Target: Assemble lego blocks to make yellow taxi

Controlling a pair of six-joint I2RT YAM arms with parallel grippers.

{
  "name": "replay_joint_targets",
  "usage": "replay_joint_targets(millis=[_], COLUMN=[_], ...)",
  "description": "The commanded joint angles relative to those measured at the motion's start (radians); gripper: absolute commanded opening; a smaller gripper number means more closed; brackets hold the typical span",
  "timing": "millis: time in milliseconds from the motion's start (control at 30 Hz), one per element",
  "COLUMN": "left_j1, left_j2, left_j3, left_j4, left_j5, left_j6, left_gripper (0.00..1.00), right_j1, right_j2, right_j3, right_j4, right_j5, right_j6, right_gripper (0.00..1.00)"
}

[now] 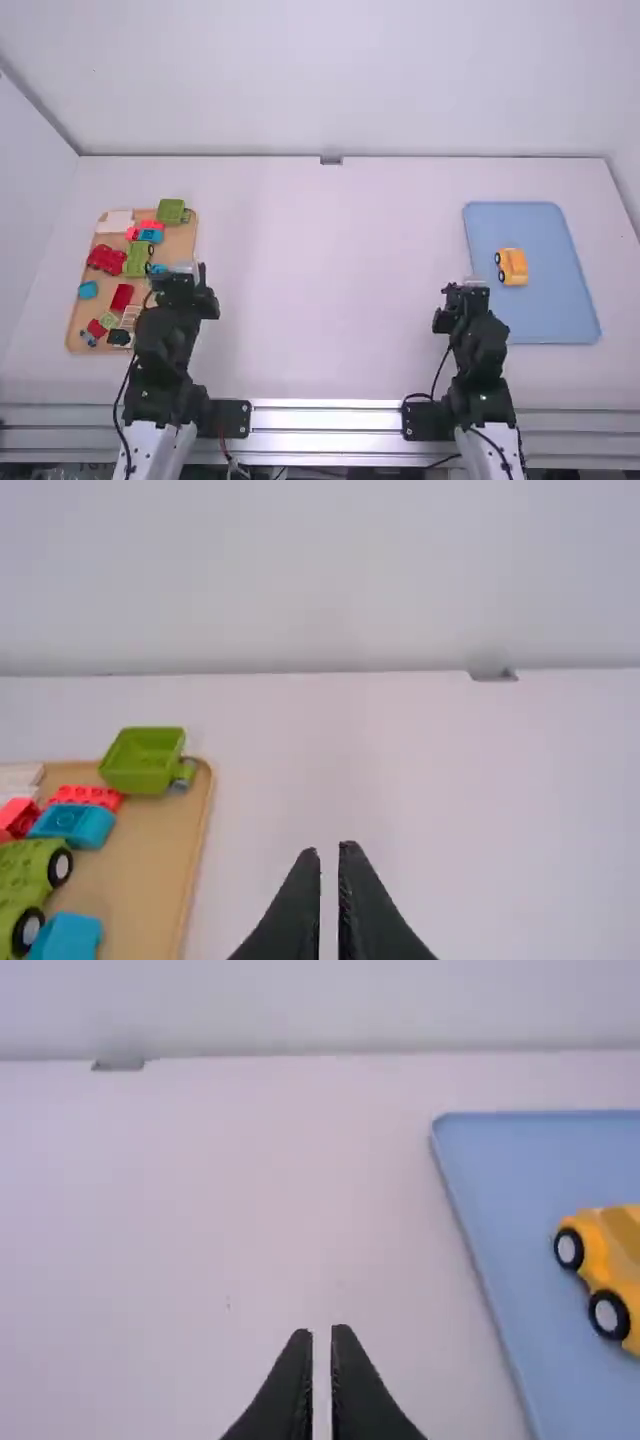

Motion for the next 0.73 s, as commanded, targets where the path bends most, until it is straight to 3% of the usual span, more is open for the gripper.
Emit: replay_joint_targets(millis=[0, 333, 700], left_j1=[0.002, 0.002, 0.002], left_j2=[-0.045, -0.169, -0.241], left_j3=[-0.038, -0.162, -0.163], left_j4=[0.006, 0.006, 0.006], left_j5=[0.010, 0.010, 0.010], left_j6=[0.000, 0.000, 0.000], left_gripper=[0.01, 0.00, 0.00], right_j1=[-0.002, -0.002, -0.002], right_j2=[-0.040, -0.163, -0.247], right_j3=[-0.011, -0.011, -0.011], right_j4=[-0.005, -0.005, -0.005], right_j5=[0.001, 0.001, 0.001], right_j6=[0.009, 0.009, 0.009], right_gripper=[0.02, 0.00, 0.00])
